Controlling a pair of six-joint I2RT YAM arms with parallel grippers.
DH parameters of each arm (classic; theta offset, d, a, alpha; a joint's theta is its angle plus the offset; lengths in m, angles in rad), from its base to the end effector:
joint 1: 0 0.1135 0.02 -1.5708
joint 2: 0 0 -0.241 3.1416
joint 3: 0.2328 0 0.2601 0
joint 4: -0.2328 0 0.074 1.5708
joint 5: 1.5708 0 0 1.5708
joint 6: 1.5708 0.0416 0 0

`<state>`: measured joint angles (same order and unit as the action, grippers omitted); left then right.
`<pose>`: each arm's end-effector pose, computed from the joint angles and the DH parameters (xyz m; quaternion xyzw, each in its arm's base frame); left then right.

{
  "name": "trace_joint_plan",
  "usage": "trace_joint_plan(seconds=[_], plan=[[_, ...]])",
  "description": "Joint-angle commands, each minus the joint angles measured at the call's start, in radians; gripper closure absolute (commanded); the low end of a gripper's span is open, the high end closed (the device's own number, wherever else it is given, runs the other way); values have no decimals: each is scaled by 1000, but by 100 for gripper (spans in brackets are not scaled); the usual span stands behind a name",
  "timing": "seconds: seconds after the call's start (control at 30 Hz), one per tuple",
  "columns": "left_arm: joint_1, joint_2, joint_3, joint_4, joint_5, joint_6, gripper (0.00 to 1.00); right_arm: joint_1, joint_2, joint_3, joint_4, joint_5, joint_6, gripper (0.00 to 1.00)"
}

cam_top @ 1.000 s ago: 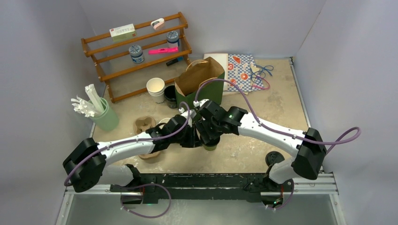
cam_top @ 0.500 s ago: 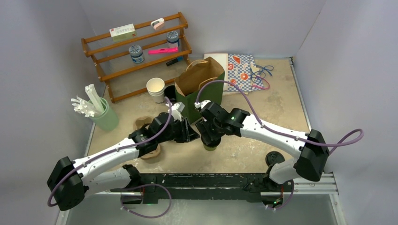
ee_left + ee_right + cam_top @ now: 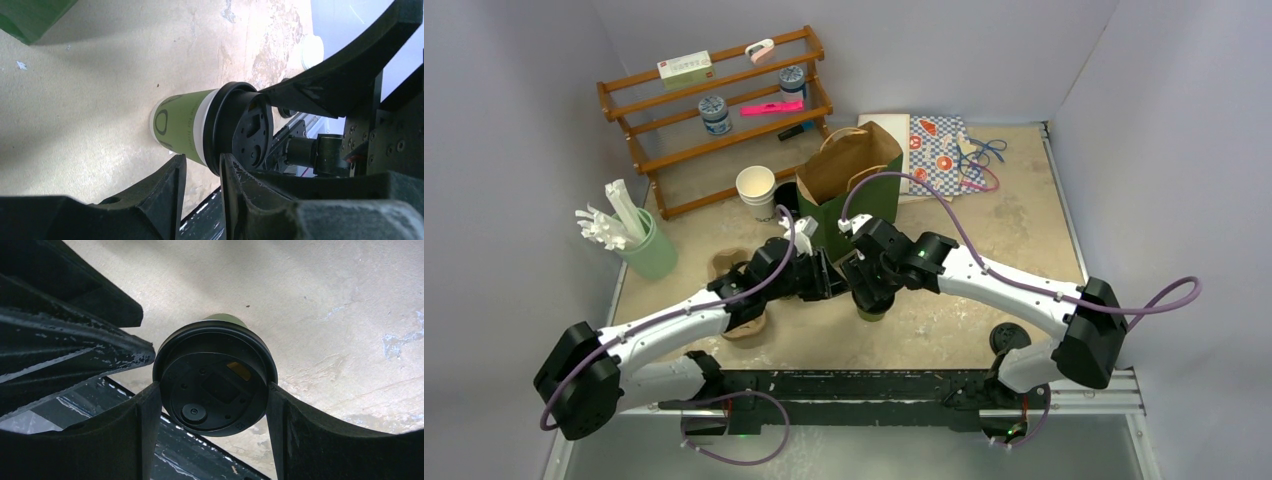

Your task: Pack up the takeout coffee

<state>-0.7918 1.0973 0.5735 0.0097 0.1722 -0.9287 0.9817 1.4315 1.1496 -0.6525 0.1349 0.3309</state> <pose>0.1772 -0.1896 0.1968 -0.0156 0.8614 -0.4291 0.2713 0.1796 0.2586 0.2467 -0.2830 0.9047 0.1397 0.2864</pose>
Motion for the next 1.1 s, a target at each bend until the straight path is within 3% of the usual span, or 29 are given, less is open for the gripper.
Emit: trace_joint_plan(seconds=[0.0, 0.33, 0.73, 1.07], plan=[[18, 32, 15, 83, 23, -7, 67, 11, 18, -42, -36, -47, -16, 44], [26, 101, 2, 181, 54, -9, 67, 11, 15, -50, -34, -51, -14, 44], [29, 155, 49, -36, 10, 26, 77, 11, 26, -51, -42, -54, -12, 44], [30, 188, 98, -206, -39, 66, 78, 10, 56, -56, -61, -57, -9, 44]])
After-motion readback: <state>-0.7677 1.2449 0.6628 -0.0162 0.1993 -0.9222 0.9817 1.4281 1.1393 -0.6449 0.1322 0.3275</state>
